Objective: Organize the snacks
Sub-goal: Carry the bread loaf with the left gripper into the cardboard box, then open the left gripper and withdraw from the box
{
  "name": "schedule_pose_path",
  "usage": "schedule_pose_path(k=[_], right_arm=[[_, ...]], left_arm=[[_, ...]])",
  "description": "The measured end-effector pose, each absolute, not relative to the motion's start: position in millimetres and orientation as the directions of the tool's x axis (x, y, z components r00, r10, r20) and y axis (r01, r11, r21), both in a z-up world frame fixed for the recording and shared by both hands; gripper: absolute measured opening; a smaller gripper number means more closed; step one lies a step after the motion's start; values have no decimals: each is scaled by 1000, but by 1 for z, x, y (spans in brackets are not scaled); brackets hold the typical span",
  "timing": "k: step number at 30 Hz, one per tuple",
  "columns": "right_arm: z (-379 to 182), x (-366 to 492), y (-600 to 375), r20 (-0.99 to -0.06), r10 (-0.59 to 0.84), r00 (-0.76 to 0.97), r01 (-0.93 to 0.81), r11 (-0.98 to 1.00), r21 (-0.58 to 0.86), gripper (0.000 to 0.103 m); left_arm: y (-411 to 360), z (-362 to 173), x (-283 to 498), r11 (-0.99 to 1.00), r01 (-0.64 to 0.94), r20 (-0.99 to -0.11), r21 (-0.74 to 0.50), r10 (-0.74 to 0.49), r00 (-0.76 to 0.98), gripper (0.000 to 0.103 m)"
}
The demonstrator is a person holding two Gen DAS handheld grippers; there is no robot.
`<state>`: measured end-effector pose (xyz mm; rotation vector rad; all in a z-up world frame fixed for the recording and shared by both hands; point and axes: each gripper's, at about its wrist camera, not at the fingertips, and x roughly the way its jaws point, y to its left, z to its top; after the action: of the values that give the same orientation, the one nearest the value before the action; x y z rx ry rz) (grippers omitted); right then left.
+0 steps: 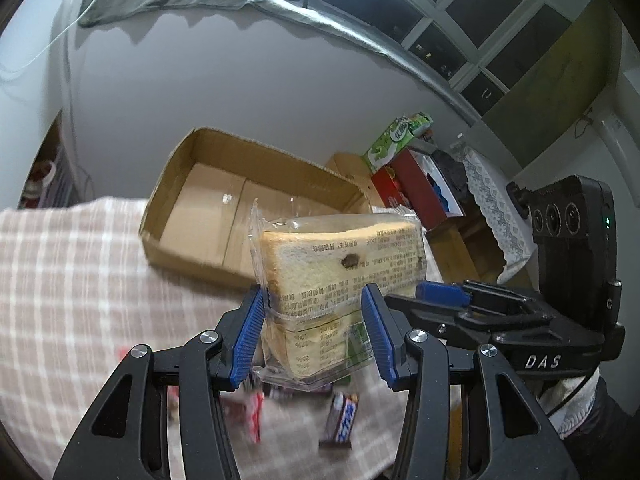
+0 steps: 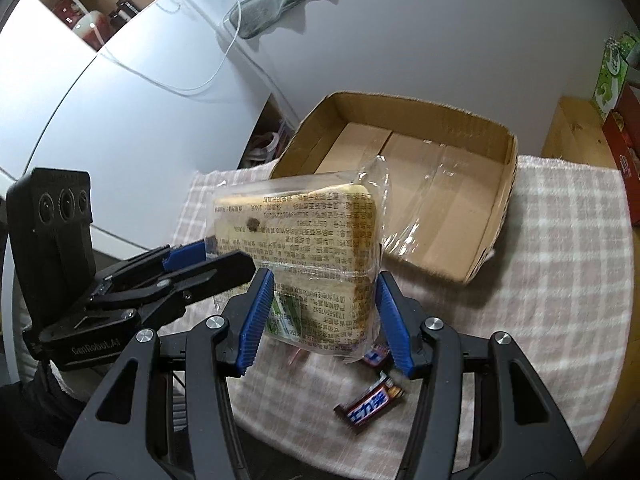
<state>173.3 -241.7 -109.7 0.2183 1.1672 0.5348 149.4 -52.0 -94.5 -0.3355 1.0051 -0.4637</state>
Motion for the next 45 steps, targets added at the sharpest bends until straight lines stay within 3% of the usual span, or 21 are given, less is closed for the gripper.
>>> schedule_pose_path(k=[15, 19, 45], right_arm=[[-131, 223, -256, -835, 447, 321, -224, 893, 392, 55], [-145, 235, -260, -871, 367, 328, -179, 929, 324, 57], [-128, 192, -251, -877, 323, 355, -230, 940, 253, 57]], left_arm=[[-74, -120, 210, 870, 194, -767, -453, -491, 413, 47], [-80, -133, 219, 912, 179, -816, -370, -411, 406, 47], [-3, -123, 177, 915, 97, -803, -392, -392, 450, 47]])
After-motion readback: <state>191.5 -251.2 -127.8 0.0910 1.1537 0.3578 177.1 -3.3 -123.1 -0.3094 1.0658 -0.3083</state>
